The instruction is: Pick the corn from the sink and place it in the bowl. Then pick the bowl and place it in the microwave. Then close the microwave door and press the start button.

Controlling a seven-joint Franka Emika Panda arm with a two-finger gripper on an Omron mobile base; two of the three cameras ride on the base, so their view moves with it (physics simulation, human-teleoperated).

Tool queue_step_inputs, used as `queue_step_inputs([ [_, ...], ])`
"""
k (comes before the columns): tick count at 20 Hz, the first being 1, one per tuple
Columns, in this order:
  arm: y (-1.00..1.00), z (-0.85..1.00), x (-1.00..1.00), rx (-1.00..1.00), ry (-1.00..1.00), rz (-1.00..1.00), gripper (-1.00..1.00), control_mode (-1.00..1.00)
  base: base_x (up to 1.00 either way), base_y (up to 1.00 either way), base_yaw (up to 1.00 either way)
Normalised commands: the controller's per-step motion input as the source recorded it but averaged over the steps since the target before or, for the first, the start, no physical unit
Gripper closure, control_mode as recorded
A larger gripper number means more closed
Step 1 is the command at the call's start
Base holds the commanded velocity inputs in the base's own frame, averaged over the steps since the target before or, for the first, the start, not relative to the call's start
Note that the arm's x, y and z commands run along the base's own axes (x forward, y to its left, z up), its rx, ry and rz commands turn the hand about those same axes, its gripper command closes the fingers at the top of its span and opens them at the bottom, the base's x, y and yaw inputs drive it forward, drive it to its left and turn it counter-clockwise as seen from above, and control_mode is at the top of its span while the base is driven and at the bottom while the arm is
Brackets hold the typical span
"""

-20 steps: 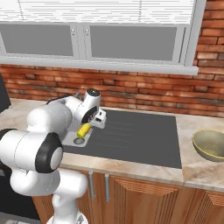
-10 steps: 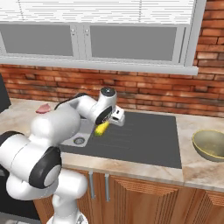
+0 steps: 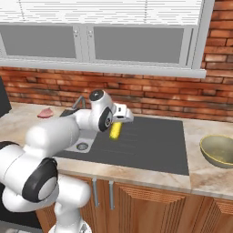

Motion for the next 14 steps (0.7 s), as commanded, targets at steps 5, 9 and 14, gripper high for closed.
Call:
queue_step_inputs([
  [5, -0.98, 0.52, 0.00, -0.18, -0.02, 0.03, 1.00, -1.00, 0.00, 0.00, 0.00],
  [9, -1.00, 0.27, 0.00, -0.06, 0.00, 0.00, 1.00, -1.00, 0.00, 0.00, 0.00],
  [14, -1.00, 0.04, 0.04, 0.12, 0.01, 0.00, 1.00, -1.00, 0.00, 0.00, 0.00],
])
